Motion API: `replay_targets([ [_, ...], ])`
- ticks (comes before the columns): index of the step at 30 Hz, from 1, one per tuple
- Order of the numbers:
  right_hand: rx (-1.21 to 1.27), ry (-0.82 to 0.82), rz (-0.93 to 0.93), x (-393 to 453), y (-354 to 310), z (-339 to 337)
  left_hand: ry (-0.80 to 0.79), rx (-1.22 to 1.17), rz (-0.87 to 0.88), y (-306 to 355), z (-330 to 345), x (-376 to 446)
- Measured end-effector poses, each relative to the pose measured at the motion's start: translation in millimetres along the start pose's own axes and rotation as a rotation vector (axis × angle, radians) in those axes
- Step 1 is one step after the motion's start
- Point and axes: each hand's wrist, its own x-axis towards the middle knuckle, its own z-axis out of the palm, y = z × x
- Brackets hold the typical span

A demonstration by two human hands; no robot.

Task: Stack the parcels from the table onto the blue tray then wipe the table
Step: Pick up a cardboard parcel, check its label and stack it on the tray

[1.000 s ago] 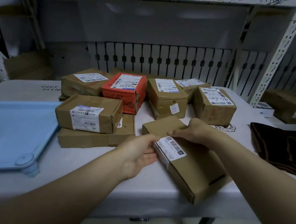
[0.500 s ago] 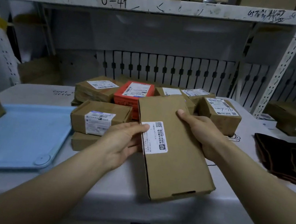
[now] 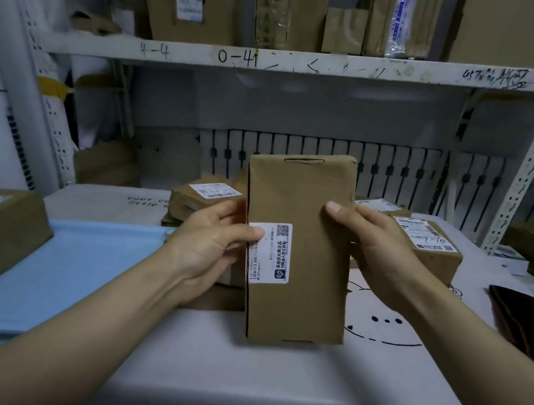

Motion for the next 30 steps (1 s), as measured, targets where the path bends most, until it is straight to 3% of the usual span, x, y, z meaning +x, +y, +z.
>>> replay_targets([
  [10, -0.097, -0.105, -0.216, 1, -6, 0, -0.007, 0.011, 0.065, 6, -4, -8],
  [20, -0.160, -0.140, -0.178, -9, 1, 3, 0.052, -0.118, 0.044, 5, -5, -14],
  [30, -0.252, -0.073, -0.191, -16, 9, 6, 0.087, -0.180, -0.002, -4, -14, -8],
])
